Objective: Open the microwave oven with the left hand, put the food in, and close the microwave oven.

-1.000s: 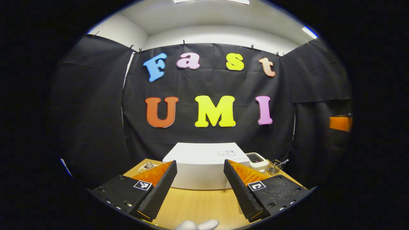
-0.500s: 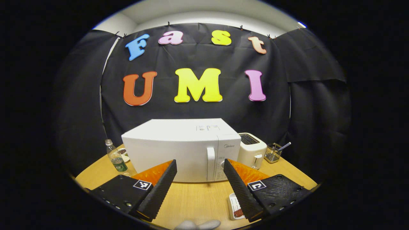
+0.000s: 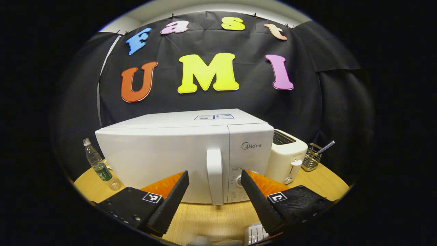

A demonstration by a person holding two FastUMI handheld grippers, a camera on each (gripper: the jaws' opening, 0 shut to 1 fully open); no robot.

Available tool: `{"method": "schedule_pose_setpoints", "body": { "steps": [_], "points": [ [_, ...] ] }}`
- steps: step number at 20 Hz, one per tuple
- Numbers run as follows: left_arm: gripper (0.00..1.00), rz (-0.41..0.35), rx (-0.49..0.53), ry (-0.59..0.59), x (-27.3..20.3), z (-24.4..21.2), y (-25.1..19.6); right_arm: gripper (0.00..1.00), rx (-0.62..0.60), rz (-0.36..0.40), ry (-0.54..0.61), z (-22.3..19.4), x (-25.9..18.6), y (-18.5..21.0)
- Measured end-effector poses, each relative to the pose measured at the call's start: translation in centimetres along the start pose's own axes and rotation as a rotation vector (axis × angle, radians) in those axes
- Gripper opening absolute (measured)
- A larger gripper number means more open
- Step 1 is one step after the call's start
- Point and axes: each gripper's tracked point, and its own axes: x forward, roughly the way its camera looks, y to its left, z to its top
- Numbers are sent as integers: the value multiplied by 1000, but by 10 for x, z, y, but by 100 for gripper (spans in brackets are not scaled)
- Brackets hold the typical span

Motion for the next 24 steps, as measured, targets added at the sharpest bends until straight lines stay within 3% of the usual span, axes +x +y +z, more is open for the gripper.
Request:
{"method": "schedule_pose_setpoints", "body": {
  "steps": [1,2,4,5,6,7,8,9,11,12,13,14,24],
  "points": [
    [96,2,-4,3,4,-1,-1,92,-8,-8,5,-3,1,-3],
    [96,7,-11,8,4,-2,1,100,-14,-15,4,-3,1,-7],
    [93,27,-20,-2,11,0,7,100,-26,-29,3,-4,3,-13],
    [92,32,-20,-1,15,-1,9,91,-24,-29,9,-6,5,-14],
    [63,29,-24,-1,16,-1,9,91,-21,-19,17,-9,7,-12],
    [48,-13,-43,-3,15,0,0,100,-17,-12,24,-12,8,-10],
    [34,-13,-51,-1,19,-3,0,91,-10,-8,27,-12,9,-9],
    [29,-15,-49,-10,19,-1,2,100,-7,-4,25,-12,10,-8],
    [23,-12,-47,-10,18,-3,2,100,-12,-7,17,-12,12,-9],
    [7,-6,-50,-13,17,-3,3,100,-15,-8,16,-11,12,-9],
    [18,-2,-50,-11,17,-3,3,100,-16,-9,14,-12,12,-9],
    [13,1,-46,-10,16,-3,3,96,-15,-9,14,-12,12,-9],
    [10,-60,-56,18,14,-8,2,100,-5,29,0,-9,9,4]
  ]
}}
